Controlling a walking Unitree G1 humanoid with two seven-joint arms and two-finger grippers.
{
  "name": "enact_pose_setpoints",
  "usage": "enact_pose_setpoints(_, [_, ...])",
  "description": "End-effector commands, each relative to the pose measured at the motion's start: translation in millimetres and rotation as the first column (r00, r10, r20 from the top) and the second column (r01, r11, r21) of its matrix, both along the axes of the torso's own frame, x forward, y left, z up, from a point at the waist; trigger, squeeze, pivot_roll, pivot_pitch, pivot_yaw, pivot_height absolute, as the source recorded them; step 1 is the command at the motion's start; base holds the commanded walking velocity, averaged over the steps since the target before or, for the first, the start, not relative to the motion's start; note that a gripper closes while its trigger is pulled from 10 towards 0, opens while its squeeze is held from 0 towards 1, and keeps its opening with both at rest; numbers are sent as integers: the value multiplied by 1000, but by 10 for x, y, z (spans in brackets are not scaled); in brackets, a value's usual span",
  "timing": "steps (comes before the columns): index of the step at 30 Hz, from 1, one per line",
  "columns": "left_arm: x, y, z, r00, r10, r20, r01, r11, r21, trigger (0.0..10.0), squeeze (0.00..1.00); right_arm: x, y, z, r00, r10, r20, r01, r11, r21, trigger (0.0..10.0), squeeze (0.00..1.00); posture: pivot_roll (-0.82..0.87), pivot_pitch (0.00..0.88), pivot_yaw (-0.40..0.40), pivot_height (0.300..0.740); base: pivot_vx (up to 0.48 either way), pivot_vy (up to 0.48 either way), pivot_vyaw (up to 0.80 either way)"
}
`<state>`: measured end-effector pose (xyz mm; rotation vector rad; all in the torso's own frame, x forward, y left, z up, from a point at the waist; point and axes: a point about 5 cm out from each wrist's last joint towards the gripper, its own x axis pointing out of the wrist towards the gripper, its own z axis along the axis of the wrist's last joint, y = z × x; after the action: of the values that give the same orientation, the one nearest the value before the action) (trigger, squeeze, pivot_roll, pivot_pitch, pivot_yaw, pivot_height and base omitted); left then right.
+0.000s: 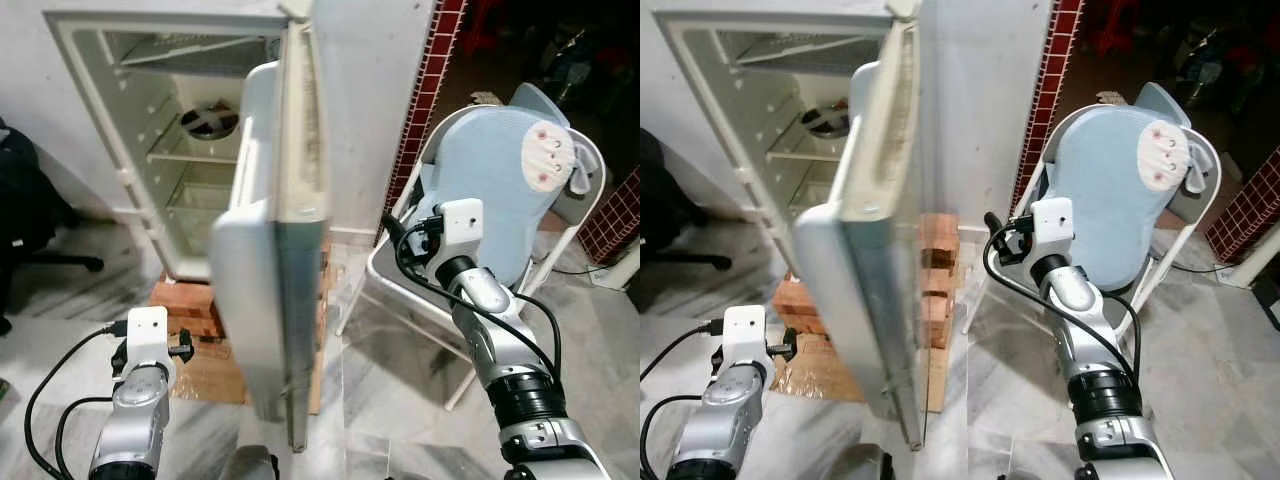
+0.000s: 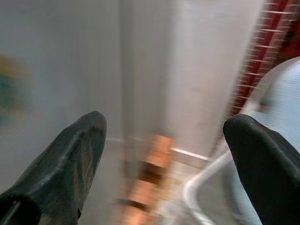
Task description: Restocking fridge
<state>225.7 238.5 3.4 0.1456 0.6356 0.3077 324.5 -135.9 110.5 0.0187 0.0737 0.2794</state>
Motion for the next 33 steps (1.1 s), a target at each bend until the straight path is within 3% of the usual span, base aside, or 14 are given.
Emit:
enact_pose_setpoints(1, [46, -23, 35, 1000, 4, 13, -4, 1000, 5, 10000, 0, 15, -33, 43, 1000, -21, 3, 21, 1000, -1, 10000, 0, 124, 0, -15, 740, 0, 442, 0])
enact_pose_setpoints(8, [56, -27, 34, 1000, 5, 11, -5, 1000, 4, 10000, 0, 40, 30, 46, 1000, -5, 2, 5, 1000, 23, 10000, 0, 126, 0, -16, 740, 0, 442, 0])
enact_pose_setpoints(22, [103, -46, 40, 1000, -1, 22, 1, 1000, 2, 10000, 0, -17, 203, 53, 991, 132, -9, -131, 987, 89, 10000, 0, 121, 0, -14, 740, 0, 437, 0])
enact_pose_setpoints(25, [109, -50, 46, 1000, -5, 29, 5, 1000, 4, 10000, 0, -22, 199, 33, 992, 128, -13, -127, 990, 69, 10000, 0, 121, 0, -15, 740, 0, 133, 0])
enact_pose_setpoints(33, [128, -72, 79, 997, -23, 72, 23, 1000, 3, 10000, 0, -40, -17, -58, 1000, -13, -22, 13, 1000, 5, 10000, 0, 113, 0, -15, 740, 0, 0, 0])
